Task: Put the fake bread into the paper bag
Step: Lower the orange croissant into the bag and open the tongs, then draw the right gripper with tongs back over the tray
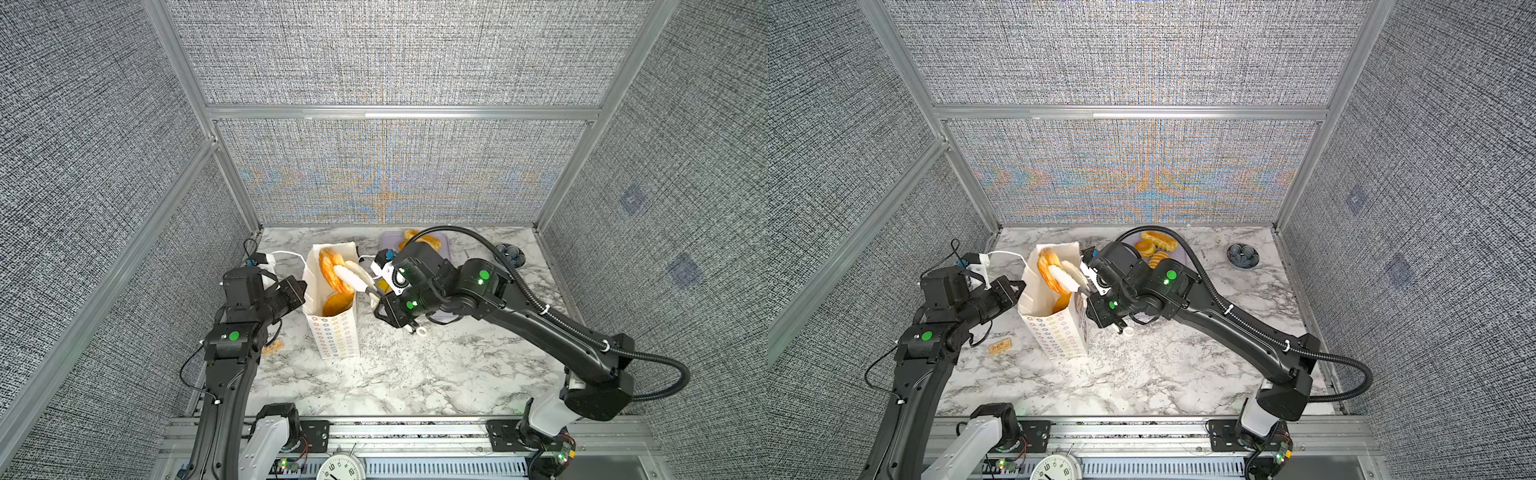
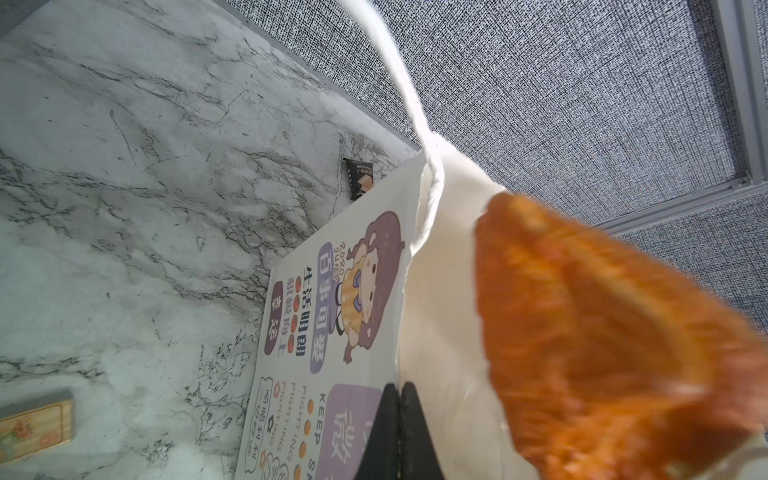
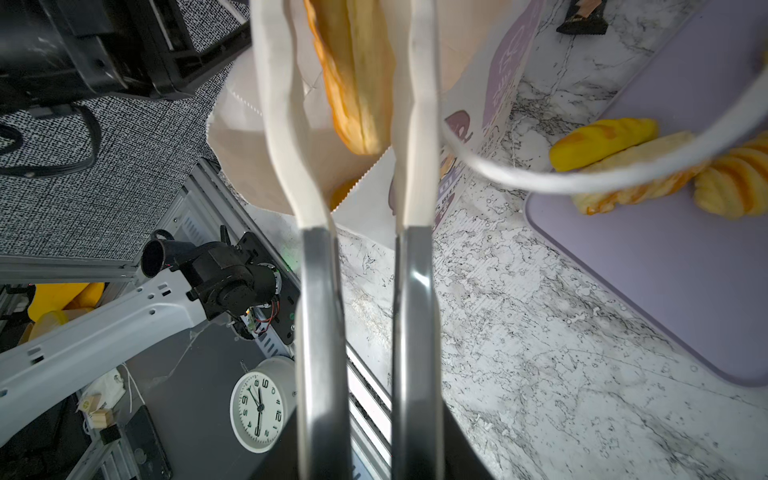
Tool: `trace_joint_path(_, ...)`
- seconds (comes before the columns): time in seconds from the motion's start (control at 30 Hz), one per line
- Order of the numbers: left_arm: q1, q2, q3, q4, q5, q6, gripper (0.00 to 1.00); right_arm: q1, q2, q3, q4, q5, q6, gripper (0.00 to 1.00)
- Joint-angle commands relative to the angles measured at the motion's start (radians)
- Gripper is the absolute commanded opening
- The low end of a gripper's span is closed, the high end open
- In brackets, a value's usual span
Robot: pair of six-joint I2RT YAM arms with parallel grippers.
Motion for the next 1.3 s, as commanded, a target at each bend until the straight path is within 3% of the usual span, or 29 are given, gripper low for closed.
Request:
trace_joint_path(0.0,0.001,-0.002,0.001,0.014,0.003,0.004,0.02,0.001,-0.004,0.013,0.02,0.009,-0.008,0.37)
trace_joint_path(0.5,0.002,0.0,-0.003,0.021,0.002,0.004,0.02,0.002,-0.035,0.008,0.048,0.023,-0.023,0.38)
trace_joint_path(0.93,0.001,0.004,-0.003,0.021,0.01,0.006,0.0,-0.005,-0.208,-0.109,0.139,0.159,-0.052,0.38)
trace_joint_path(1.27,0.001,-0.002,0.003,0.011,0.006,0.01,0.0,-0.148,-0.329,-0.228,0.15,0.141,-0.018,0.37)
